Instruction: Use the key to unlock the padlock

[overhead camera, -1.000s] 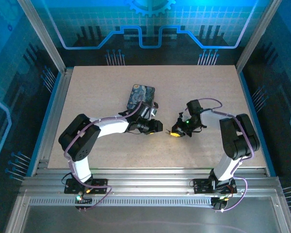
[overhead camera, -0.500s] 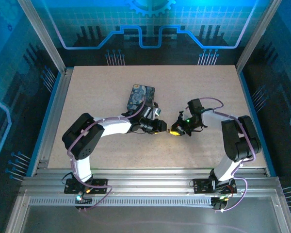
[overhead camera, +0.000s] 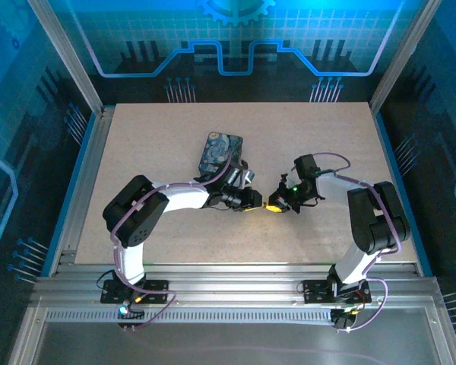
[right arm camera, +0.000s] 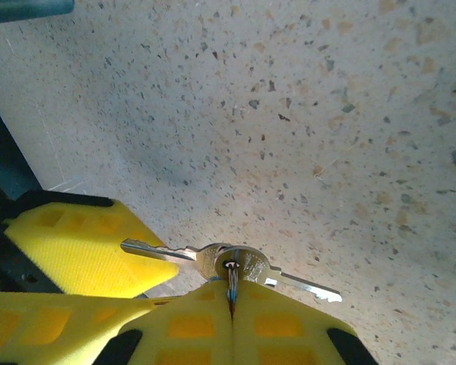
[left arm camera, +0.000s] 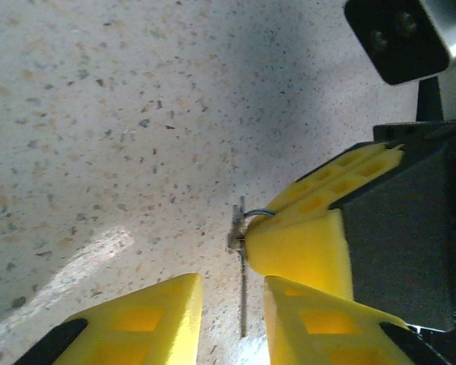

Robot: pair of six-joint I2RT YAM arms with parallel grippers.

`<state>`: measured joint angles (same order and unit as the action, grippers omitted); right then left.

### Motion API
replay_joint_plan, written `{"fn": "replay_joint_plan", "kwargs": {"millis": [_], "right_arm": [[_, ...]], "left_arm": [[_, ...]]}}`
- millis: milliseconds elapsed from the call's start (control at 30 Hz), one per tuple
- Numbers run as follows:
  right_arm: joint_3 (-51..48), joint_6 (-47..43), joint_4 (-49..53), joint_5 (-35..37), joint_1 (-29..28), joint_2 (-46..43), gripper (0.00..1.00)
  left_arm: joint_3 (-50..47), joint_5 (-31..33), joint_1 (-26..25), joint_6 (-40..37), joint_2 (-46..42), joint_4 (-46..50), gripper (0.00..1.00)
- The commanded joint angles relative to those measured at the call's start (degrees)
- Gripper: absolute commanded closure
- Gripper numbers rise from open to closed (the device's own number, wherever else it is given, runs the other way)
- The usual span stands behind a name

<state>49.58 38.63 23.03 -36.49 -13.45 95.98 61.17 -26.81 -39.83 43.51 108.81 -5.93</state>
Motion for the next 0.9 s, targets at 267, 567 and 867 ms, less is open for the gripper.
{"fn": "replay_joint_plan", "kwargs": {"millis": [267, 567, 867], "right_arm": [[0.5, 0.9, 1.0, -0.5, -0.5, -1.2, 1.00], [0.4, 0.9, 1.3, 0.1, -0.5, -1.2, 0.99], [3.3, -3.7, 7.0, 3.7, 1.6, -2.7, 0.74]], "left_arm": [[2.0, -2.1, -0.6, -0.8, 1.6, 0.1, 0.83], [2.2, -2.0, -0.6, -1.3, 1.6, 1.0, 0.96], [4.7, -3.3, -0.5, -7.5, 1.4, 8.2, 1.00]]}}
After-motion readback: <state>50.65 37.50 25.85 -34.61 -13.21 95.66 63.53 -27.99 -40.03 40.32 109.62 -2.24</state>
